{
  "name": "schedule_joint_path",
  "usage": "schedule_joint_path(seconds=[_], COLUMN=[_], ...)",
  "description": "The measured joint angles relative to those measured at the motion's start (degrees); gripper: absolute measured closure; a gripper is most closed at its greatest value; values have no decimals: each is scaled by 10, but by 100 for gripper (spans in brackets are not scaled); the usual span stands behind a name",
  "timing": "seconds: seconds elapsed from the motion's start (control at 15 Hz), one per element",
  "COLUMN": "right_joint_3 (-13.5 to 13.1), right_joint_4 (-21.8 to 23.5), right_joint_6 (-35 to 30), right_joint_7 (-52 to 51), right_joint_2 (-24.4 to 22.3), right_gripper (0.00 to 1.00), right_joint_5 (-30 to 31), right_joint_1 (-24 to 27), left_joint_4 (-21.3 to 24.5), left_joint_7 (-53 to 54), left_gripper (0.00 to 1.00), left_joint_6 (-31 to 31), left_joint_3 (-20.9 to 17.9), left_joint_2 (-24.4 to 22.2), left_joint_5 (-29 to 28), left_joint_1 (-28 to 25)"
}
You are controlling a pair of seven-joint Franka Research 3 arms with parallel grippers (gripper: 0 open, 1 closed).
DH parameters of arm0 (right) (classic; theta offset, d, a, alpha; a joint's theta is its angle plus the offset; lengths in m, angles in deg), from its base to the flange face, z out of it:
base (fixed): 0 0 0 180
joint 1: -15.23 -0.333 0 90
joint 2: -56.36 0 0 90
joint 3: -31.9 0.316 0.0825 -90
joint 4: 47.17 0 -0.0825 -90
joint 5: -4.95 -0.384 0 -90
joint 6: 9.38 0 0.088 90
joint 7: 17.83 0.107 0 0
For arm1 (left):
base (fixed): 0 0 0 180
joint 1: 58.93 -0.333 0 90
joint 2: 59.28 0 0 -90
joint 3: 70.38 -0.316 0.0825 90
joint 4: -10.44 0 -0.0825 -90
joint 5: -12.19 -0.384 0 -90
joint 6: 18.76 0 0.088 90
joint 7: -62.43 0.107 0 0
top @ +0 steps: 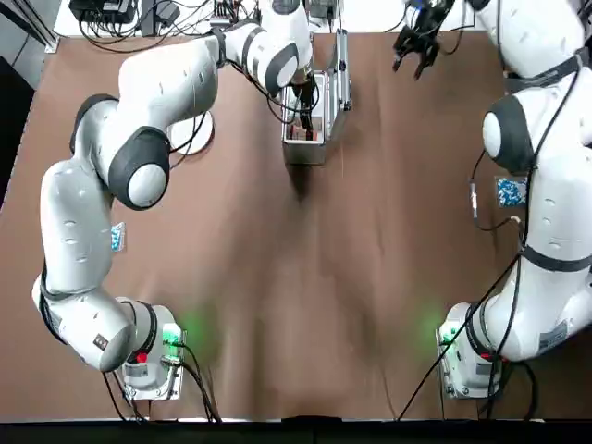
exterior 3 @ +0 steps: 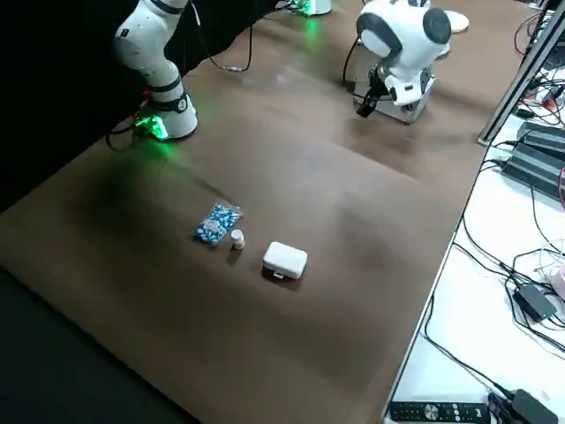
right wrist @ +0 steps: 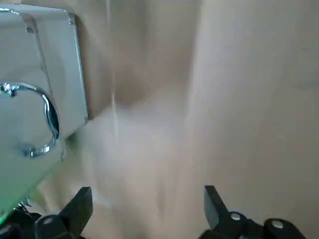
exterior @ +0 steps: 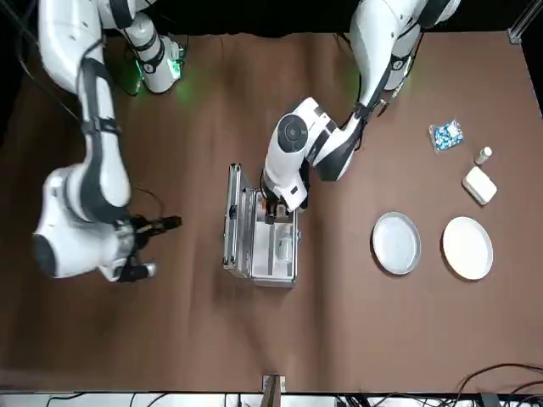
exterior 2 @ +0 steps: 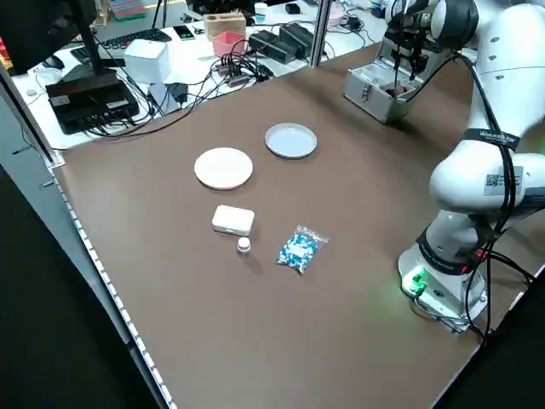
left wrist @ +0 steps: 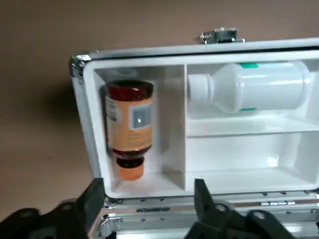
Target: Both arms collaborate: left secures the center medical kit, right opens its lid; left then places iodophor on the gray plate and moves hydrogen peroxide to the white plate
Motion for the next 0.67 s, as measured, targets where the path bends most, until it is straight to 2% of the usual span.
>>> schedule_joint_path(seconds=[0.27, 0.67], right_joint_3=[-6, -36], right_joint_4=[-69, -89], right_joint_6=[-38, -40], right_joint_7=[0, -9], right_joint_2=[-19, -64], right_gripper=[1, 1], right_joint_5=[45, 71], right_joint_1=[27, 48], left_joint_4=[0, 0], left_joint_7=[0, -1], left_gripper=[24, 24], left_joint_6=[14, 15], left_joint_3=[-1, -1], left_joint_2=[11, 16], left_joint_5=[0, -2], left_joint_1=[4, 11])
